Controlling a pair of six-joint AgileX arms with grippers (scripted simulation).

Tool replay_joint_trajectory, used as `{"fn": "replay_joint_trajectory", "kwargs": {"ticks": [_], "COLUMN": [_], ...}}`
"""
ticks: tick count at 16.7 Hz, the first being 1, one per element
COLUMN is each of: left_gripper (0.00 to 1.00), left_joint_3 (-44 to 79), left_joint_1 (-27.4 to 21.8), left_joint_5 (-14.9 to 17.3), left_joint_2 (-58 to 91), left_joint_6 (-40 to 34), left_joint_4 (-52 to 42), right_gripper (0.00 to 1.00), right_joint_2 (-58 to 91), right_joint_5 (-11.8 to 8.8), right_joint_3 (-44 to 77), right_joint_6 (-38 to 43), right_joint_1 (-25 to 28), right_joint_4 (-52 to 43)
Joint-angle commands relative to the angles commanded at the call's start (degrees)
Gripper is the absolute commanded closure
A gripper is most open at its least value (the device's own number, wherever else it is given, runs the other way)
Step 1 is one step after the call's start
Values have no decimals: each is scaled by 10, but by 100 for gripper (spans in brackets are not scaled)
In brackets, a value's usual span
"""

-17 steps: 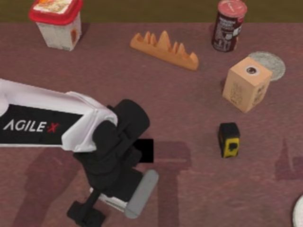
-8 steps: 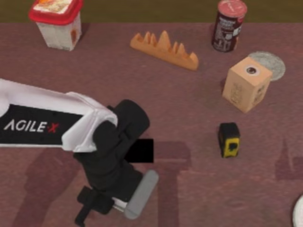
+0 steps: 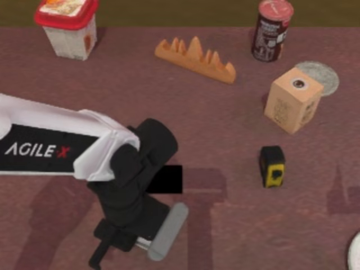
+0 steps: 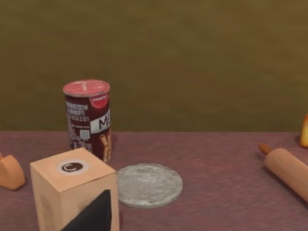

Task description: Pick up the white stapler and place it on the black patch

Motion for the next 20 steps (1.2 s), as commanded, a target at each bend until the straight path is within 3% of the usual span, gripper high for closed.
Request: {"fn": "replay_joint_trajectory", "kwargs": {"ticks": [6, 14, 20], "left_gripper": [100, 100, 100], "left_joint_3": [17, 122, 131], "left_joint_1": [1, 8, 7], "left_joint_5": [-1, -1, -1], "left_joint_2": [-11, -93, -99], "left_joint_6": [1, -1, -3], "left_joint_4": [-21, -219, -232], "right_gripper": [0, 0, 0], "right_joint_2": [0, 0, 0], "right_joint_5": [0, 0, 0], "right_joint_3": [0, 0, 0], "right_joint_6": [0, 0, 0], "right_joint_1": [0, 0, 0], "right_joint_4": [0, 0, 0]}}
